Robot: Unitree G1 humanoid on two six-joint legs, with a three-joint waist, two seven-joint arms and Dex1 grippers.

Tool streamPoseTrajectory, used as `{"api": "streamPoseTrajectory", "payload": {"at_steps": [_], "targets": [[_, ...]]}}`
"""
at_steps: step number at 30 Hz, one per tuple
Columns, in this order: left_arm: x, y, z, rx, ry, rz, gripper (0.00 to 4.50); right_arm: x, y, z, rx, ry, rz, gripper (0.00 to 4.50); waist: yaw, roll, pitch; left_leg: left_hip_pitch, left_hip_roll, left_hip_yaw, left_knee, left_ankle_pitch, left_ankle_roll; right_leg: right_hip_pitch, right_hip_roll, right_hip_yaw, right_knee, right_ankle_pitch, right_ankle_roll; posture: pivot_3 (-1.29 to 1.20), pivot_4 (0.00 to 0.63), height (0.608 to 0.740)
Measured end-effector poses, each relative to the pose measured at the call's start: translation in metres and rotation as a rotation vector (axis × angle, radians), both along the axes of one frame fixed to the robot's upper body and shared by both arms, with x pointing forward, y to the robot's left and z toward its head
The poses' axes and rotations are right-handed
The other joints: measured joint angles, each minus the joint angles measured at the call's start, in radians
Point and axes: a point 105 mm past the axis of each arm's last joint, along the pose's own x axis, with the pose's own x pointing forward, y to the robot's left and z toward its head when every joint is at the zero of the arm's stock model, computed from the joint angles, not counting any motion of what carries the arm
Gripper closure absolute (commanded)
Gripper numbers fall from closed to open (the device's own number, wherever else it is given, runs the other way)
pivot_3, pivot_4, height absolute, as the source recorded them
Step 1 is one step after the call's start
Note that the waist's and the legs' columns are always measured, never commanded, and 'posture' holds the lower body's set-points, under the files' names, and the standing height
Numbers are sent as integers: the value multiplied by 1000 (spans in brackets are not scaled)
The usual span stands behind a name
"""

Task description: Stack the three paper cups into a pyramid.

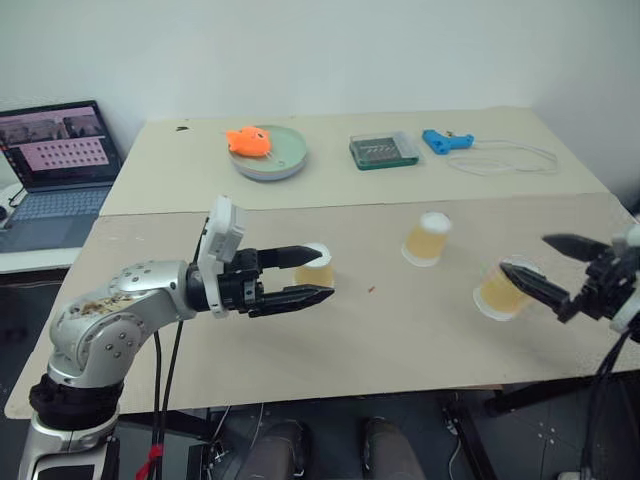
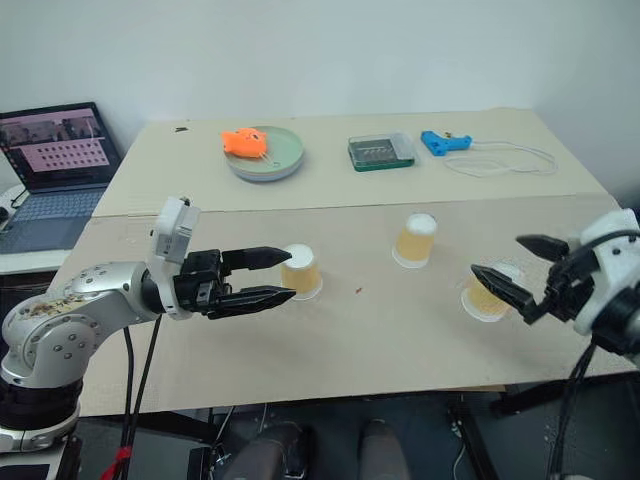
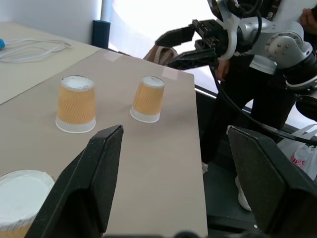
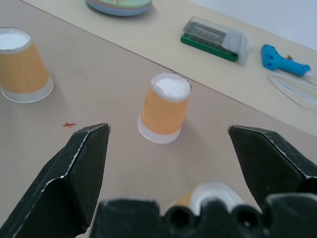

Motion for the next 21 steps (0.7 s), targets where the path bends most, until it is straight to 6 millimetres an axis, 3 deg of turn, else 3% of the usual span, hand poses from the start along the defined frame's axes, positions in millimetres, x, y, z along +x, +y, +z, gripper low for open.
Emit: {"api": "streamPoseTrajectory", "payload": {"at_steps": [3,8,11,21], "targets": [[-1,0,0,1,0,0,945,34,13,7,-4,-21,42,27,0,-2,1,-2,-1,1,0,0,1,-3,0,-1,0,4,5,0,150,730],[0,2,-2,4,0,23,945,66,19,-30,8,81,49,27,22,-3,2,-9,-2,1,0,0,1,-11,6,0,1,9,-3,0,150,730],[0,2,-1,6,-7,43,945,79,18,-42,3,113,41,27,22,-3,2,-11,-2,2,1,0,1,-14,6,1,1,10,-3,0,150,730],[-4,5,3,-11,-23,81,945,103,12,-48,4,118,25,27,15,-2,2,-9,-1,2,1,2,-2,-12,8,1,2,12,-4,0,150,730]]}}
